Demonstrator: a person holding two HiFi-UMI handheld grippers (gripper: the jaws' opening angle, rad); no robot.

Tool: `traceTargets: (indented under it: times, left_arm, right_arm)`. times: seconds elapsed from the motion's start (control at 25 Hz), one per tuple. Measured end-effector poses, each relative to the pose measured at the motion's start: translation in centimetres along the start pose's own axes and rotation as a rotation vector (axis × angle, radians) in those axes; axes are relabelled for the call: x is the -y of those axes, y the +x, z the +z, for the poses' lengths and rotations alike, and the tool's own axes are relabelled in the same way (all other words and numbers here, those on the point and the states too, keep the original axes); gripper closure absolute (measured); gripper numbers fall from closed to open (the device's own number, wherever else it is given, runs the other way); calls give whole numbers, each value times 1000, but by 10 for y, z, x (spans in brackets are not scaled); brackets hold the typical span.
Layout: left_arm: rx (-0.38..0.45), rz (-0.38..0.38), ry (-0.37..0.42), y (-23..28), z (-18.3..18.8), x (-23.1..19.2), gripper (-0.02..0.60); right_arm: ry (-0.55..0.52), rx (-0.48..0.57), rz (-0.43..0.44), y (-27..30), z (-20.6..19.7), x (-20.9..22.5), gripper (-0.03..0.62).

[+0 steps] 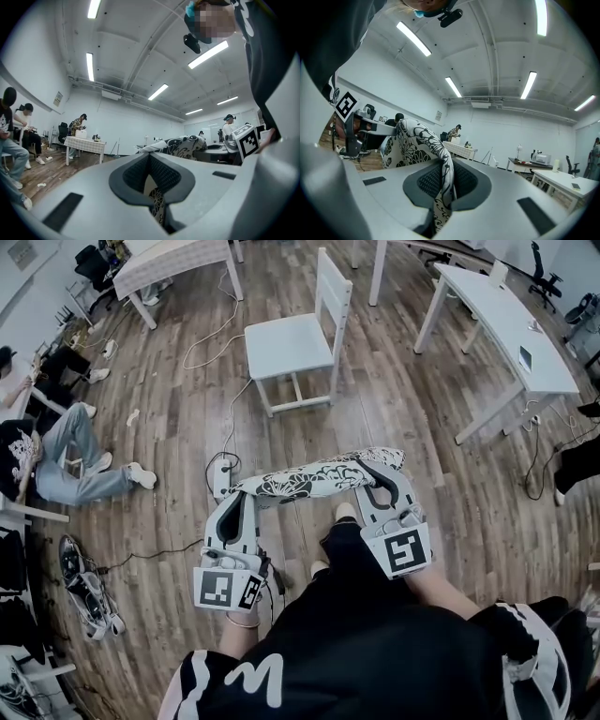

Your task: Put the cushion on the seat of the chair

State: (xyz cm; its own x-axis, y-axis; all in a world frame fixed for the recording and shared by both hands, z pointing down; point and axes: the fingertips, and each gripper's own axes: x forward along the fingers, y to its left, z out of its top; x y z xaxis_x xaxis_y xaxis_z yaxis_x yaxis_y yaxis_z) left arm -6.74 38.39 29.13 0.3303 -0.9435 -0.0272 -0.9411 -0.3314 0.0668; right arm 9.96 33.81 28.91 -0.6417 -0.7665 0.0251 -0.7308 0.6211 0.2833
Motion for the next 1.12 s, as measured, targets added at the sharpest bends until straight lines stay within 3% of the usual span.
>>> traceTargets:
  times: [0.44,1.12]
  left_arm:
    - [-18,56,9,53,-1,-25,578]
    - [4,105,-10,181,4,-45,578]
  right_arm:
    - [6,13,52,56,-12,35,563]
    - [37,46,92,143,-31,135,563]
